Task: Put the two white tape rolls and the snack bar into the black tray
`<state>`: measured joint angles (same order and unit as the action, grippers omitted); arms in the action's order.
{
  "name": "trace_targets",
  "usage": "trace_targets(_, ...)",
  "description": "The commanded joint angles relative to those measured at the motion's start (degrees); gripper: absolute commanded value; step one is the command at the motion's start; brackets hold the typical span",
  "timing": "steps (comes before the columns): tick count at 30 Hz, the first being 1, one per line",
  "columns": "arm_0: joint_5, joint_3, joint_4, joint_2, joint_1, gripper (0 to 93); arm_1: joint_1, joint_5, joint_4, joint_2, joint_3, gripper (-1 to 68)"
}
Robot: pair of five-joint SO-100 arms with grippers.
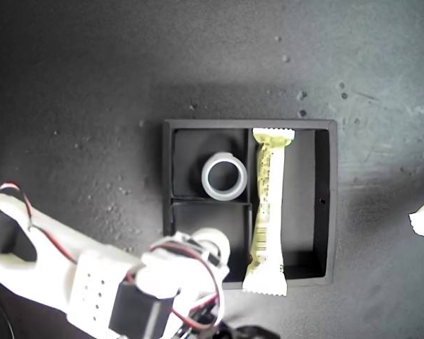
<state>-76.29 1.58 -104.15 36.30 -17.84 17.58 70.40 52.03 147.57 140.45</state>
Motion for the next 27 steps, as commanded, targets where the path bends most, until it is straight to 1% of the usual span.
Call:
trace_targets(1, -0.4, 0.1, -1.0, 2.6, 0.6, 0.0, 0.8, -0.2, -1.1, 0.8, -0.3, -0.1)
trace_targets(5, 0.8, 0.1, -1.0, 1.6, 1.8, 1.7, 1.1, -0.3, -1.1, 0.8, -0.3, -0.1)
trace_targets(9, 0.7, -0.4, -1.0, 2.2, 1.0, 12.1, 1.4, 0.0, -1.1, 0.8, 0.1, -0.1)
trace_targets(10, 0.9, -0.6, -1.0, 2.5, 0.6, 16.0, 1.4, 0.0, -1.1, 0.8, 0.1, -0.1)
trace_targets(12, 1.2, -0.7, -1.0, 3.7, 0.3, 17.9, 1.3, -0.1, -1.1, 0.8, 0.2, -0.2)
trace_targets(19, 0.4, 1.0, -1.0, 7.6, -1.2, 21.1, 1.1, -0.3, -0.9, 0.8, -0.2, -0.2)
trace_targets(22, 1.0, 3.0, -1.1, 10.4, -1.3, 20.9, 1.1, -0.3, -0.5, 0.8, -0.3, -0.2)
trace_targets(25, 0.7, 17.5, -1.1, 22.1, 0.8, 16.7, 0.8, 0.2, 2.0, 0.8, -1.1, -0.2)
trace_targets(27, -0.1, 30.3, -1.1, 33.1, 3.3, 13.5, 0.1, 2.0, 7.2, 1.1, -2.6, -0.2)
